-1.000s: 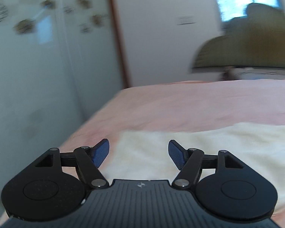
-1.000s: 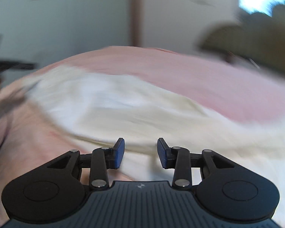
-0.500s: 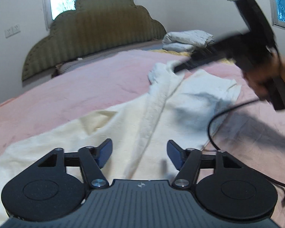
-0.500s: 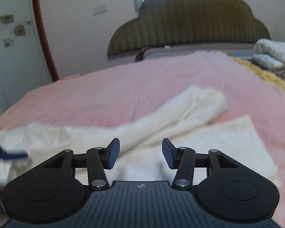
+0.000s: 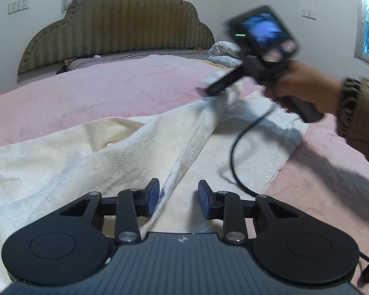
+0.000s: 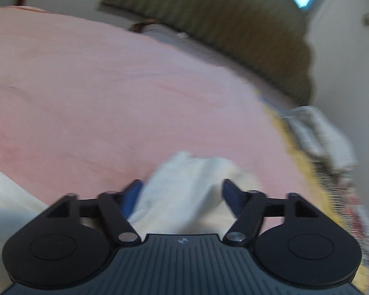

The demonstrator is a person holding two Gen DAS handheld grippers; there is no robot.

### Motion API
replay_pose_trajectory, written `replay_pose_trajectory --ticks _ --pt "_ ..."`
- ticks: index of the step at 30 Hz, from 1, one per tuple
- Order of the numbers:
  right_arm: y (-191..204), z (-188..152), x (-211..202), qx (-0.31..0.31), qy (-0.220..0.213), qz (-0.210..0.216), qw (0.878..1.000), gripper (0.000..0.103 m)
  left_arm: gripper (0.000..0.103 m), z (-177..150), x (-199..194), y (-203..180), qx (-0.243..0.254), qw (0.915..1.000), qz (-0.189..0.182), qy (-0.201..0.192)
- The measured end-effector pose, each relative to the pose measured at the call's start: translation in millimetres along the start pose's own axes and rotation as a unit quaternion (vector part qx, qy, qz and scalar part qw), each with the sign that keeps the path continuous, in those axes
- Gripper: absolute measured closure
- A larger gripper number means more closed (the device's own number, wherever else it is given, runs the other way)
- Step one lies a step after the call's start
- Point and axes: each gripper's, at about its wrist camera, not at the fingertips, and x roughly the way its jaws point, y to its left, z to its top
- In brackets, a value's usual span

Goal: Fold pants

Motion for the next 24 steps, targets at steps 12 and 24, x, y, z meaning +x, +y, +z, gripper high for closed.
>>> replay_pose_trajectory --ticks 12,24 --pt "-137 -133 -88 0.32 -0.031 -0.003 0.947 0.0 0.064 7 9 -2 0.009 0.9999 0.007 0.008" --pt "-116 -176 -74 0.586 0.014 0.385 0.713 0.0 0.058 7 15 -27 0.076 0.996 0.045 0.014"
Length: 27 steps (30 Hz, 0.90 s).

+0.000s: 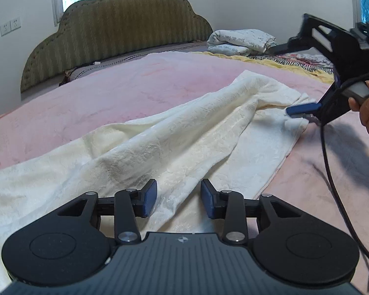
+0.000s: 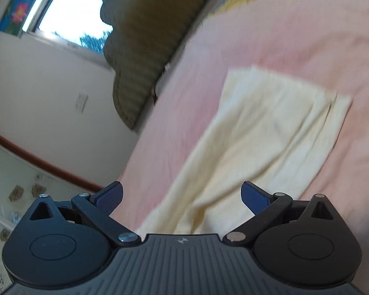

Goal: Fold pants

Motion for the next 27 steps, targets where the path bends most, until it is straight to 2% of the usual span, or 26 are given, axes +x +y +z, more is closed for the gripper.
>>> replay_pose_trajectory --ticks 2,4,6,9,11,13,15,17,18,19,20,21,22,25,27 --pt "-3 -11 16 0.012 0.034 0.001 0.999 0.0 0.057 1 1 -4 0.017 0.9998 0.007 0.0" --pt "1 -12 25 -0.011 0.029 -0.011 0.999 0.0 0.054 1 3 -7 0.027 0.9995 0.013 0.003" --pt "6 -5 31 -0.031 0.004 -0.021 0.999 0.0 0.051 2 4 -9 0.036 0.9992 0.019 0.003" --pt "10 15 36 -0.078 -0.067 -0.083 0.991 0.0 0.049 2 5 -13 0.051 0.9984 0.026 0.002" --pt "6 25 39 -0.087 -0.095 -0.101 0.987 0.016 0.049 2 6 -16 0.062 0.9976 0.029 -0.002" --pt "-5 33 39 -0.065 -0.097 -0.089 0.989 0.071 0.049 2 7 -19 0.071 0.997 0.029 -0.003" --pt "-21 35 35 -0.038 -0.098 -0.065 0.992 0.087 0.049 3 9 -18 0.07 0.9971 0.028 -0.003" --pt "-22 34 30 -0.052 -0.099 -0.063 0.992 0.09 0.053 5 12 -16 0.061 0.9979 0.022 0.0" --pt "-19 32 26 -0.068 -0.101 -0.062 0.991 0.091 0.068 4 11 -14 0.055 0.9985 0.008 -0.002" --pt "-15 31 21 -0.08 -0.103 -0.058 0.99 0.092 0.077 5 10 -12 0.047 0.9989 0.002 -0.004" --pt "-9 32 17 -0.093 -0.104 -0.054 0.989 0.093 0.08 5 10 -12 0.043 0.9991 0.0 -0.005" --pt "-3 32 14 -0.106 -0.105 -0.052 0.987 0.093 0.09 6 8 -13 0.043 0.999 0.003 -0.01" --pt "3 33 11 -0.124 -0.106 -0.05 0.985 0.094 0.093 6 6 -13 0.041 0.999 0.003 -0.014" --pt "26 43 13 -0.163 -0.1 -0.05 0.98 0.094 0.093 12 3 -5 0.008 0.9997 -0.017 -0.017" --pt "43 57 28 -0.176 -0.081 -0.045 0.98 0.094 0.093 23 3 10 -0.023 0.9995 -0.004 -0.021"
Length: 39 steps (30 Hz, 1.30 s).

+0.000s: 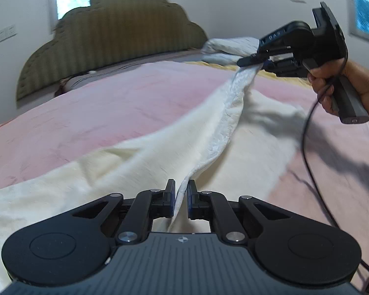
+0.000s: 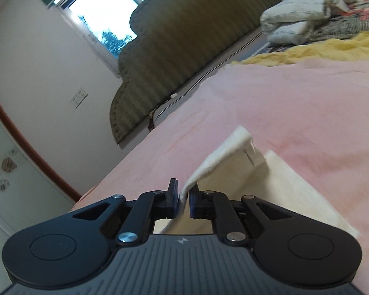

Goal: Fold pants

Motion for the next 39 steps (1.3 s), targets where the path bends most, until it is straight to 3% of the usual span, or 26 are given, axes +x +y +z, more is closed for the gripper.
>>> replay_pose_trajectory --ticks 3,5,7,8,10,13,15,17,20,24,31,32,33,35,36,37,39 --pt "29 28 33 -0.037 0.02 0.007 0.999 0.094 0.092 32 -10 44 -0.086 0.9944 0.046 -0.041" --pt "53 43 31 -0.057 -0.012 0.046 0.997 0.094 0.092 52 -31 69 -0.145 0.9828 0.068 -0.092" --pt "81 50 8 -0.096 -0.062 0.094 0.989 0.094 0.091 63 -53 75 -0.15 0.9773 0.069 -0.133" --pt "91 50 -6 -0.114 -0.086 0.105 0.984 0.094 0.092 65 -59 70 -0.134 0.9798 0.061 -0.135" --pt "91 43 -25 -0.12 -0.099 0.091 0.984 0.094 0.092 57 -62 53 -0.1 0.9888 0.022 -0.108" --pt "50 19 -38 -0.092 -0.069 0.014 0.993 0.094 0.092 27 -37 15 -0.062 0.9955 -0.066 -0.026" --pt "10 -2 -43 -0.056 -0.042 -0.041 0.997 0.094 0.092 3 -20 -10 -0.036 0.9956 -0.085 0.016" --pt "-27 -22 -48 0.004 -0.02 -0.061 0.998 0.094 0.093 -11 -8 -24 -0.024 0.9949 -0.087 0.045" --pt "-54 -44 -55 0.04 -0.005 -0.078 0.996 0.094 0.093 -17 -4 -23 -0.029 0.9947 -0.087 0.046" --pt "-60 -54 -64 0.05 -0.006 -0.081 0.995 0.094 0.093 -14 -6 -18 -0.029 0.9939 -0.097 0.044" --pt "-52 -55 -60 0.021 0.002 -0.109 0.994 0.094 0.092 -18 -5 -10 -0.014 0.994 -0.1 0.042" --pt "-53 -56 -64 0.02 0.0 -0.109 0.994 0.094 0.09 -18 -5 -9 -0.017 0.9938 -0.101 0.044" --pt "-53 -54 -64 0.019 0.001 -0.109 0.994 0.094 0.078 -19 -6 -7 -0.022 0.9935 -0.102 0.046" --pt "-54 -52 -65 0.021 0.013 -0.108 0.994 0.093 0.074 -19 -9 -2 -0.037 0.9919 -0.11 0.051" --pt "-54 -51 -68 0.025 0.012 -0.108 0.994 0.092 0.062 -18 -11 -1 -0.043 0.9916 -0.11 0.052" --pt "-53 -50 -73 0.025 0.003 -0.12 0.992 0.088 0.05 -17 -15 0 -0.049 0.9915 -0.109 0.051" --pt "-48 -47 -87 0.009 -0.037 -0.173 0.984 0.083 0.042 -15 -24 2 -0.059 0.9916 -0.109 0.038"
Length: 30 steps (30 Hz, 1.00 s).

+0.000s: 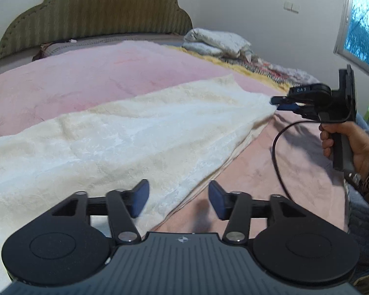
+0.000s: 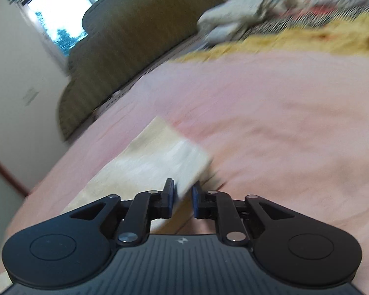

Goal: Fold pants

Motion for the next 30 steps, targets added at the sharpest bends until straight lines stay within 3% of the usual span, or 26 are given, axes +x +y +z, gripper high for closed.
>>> replay_pose_trajectory --ticks 3,4,5,7,10,13,15,17,20,23,25,27,30 --pt "7 4 -21 -0.018 -0.09 -0.065 0.994 0.082 0.036 9 -16 3 -0.009 0.9992 0.003 -0.04" --pt "16 6 -23 -0.046 -0.106 -0.059 0.992 0.082 0.033 13 -19 5 -0.014 0.9982 0.021 -0.054" --pt "28 9 -19 -0.077 -0.097 -0.038 0.992 0.082 0.032 16 -21 9 -0.02 0.9968 0.042 -0.065" --pt "57 10 0 -0.147 -0.039 0.002 0.988 0.082 0.027 20 -19 20 -0.037 0.9924 0.094 -0.07" --pt "98 -1 36 -0.23 0.037 0.054 0.971 0.082 0.027 17 -6 40 -0.063 0.9871 0.145 -0.029" --pt "116 -9 79 -0.278 0.083 0.03 0.957 0.082 0.028 5 5 47 -0.056 0.9852 0.161 0.017" --pt "109 -5 103 -0.268 0.095 0.003 0.959 0.082 0.027 0 2 39 -0.025 0.985 0.17 0.012" --pt "103 12 109 -0.224 0.083 -0.007 0.971 0.082 0.027 -1 -2 31 -0.007 0.9849 0.173 0.003" --pt "103 28 110 -0.205 0.067 0.0 0.976 0.081 0.026 2 -2 34 -0.028 0.9854 0.167 -0.015" --pt "95 27 130 -0.209 0.104 0.007 0.972 0.078 0.026 -2 4 34 -0.044 0.9854 0.165 -0.006" --pt "92 29 124 -0.192 0.095 0.009 0.977 0.078 0.026 -6 4 29 -0.03 0.9841 0.175 -0.011" --pt "97 25 103 -0.194 0.059 -0.007 0.979 0.077 0.026 -6 3 26 -0.023 0.9825 0.184 -0.018" --pt "110 6 75 -0.209 0.065 0.05 0.974 0.077 0.022 -3 2 28 -0.033 0.9817 0.186 -0.026"
